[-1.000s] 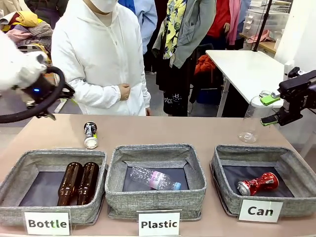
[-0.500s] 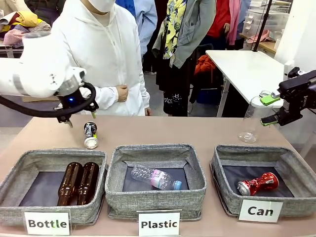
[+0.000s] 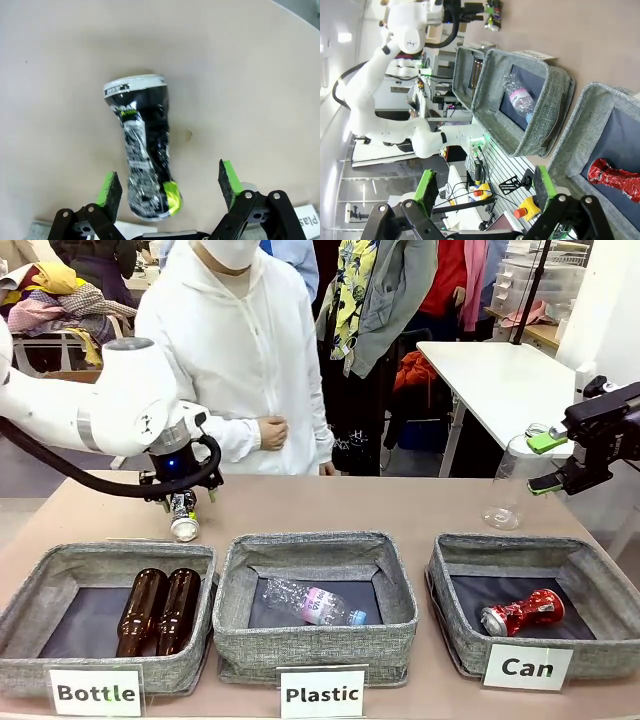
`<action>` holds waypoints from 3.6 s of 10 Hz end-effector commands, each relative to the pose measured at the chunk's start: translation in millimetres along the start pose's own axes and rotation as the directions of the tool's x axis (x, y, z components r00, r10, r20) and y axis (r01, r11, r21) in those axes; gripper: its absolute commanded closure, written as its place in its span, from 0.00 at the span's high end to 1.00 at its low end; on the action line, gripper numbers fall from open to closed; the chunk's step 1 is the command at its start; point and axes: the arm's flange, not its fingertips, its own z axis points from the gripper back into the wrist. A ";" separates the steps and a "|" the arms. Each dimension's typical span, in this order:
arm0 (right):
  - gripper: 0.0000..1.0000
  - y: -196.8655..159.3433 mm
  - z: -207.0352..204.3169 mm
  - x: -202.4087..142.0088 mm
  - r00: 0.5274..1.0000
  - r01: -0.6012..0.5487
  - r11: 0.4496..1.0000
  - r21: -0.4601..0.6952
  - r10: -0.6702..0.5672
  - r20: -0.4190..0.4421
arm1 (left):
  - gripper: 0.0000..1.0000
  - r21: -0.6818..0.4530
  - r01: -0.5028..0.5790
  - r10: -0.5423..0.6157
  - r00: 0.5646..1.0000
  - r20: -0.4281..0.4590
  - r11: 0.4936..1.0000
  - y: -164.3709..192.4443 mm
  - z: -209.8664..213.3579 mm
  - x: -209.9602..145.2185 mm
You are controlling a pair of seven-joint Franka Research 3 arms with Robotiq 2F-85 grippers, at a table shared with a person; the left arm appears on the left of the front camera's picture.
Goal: Sort the can waste into the basket.
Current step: Pick up the can waste from the table and place it in the right Fabric basket.
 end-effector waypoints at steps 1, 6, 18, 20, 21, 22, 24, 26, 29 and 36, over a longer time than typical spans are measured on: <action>1.00 0.5 3.3 -0.2 1.000 -0.019 1.000 -0.004 0.019 -0.009 | 1.00 0.038 0.015 -0.016 1.000 0.017 0.999 7.6 -13.5 8.2; 1.00 0.5 3.3 -0.2 1.000 -0.019 1.000 -0.004 0.019 -0.009 | 1.00 0.032 -0.003 0.002 1.000 0.023 0.999 19.3 -43.1 7.7; 1.00 0.5 3.3 -0.2 1.000 -0.019 1.000 -0.004 0.019 -0.009 | 0.00 -0.018 -0.009 0.010 0.996 0.089 1.000 25.0 -21.7 5.7; 1.00 0.5 3.3 -0.2 1.000 -0.019 1.000 -0.004 0.019 -0.009 | 0.00 -0.054 0.052 -0.048 0.996 0.080 0.997 37.7 8.0 -3.6; 1.00 0.5 3.3 -0.2 1.000 -0.019 1.000 -0.004 0.019 -0.009 | 0.00 -0.090 0.122 -0.112 0.988 0.106 0.988 52.5 38.4 -12.3; 1.00 0.5 3.3 -0.2 1.000 -0.019 1.000 -0.004 0.019 -0.009 | 0.00 -0.147 0.191 -0.165 0.971 0.174 0.970 75.4 79.1 -24.5; 1.00 0.5 3.3 -0.2 1.000 -0.019 1.000 -0.004 0.019 -0.009 | 0.00 -0.296 0.363 -0.291 0.920 0.262 0.883 114.7 138.2 -53.7; 1.00 0.5 3.3 -0.2 1.000 -0.019 1.000 -0.004 0.019 -0.009 | 0.00 -0.334 0.572 -0.509 0.820 0.263 0.749 143.2 161.2 -88.6; 1.00 0.5 3.3 -0.2 1.000 -0.019 1.000 -0.004 0.019 -0.009 | 0.00 -0.427 0.728 -0.663 0.677 0.320 0.536 202.1 187.1 -111.1; 1.00 0.5 3.3 -0.2 1.000 -0.019 1.000 -0.004 0.019 -0.009 | 0.00 -0.615 0.671 -0.483 0.735 0.476 0.414 334.3 200.1 -108.9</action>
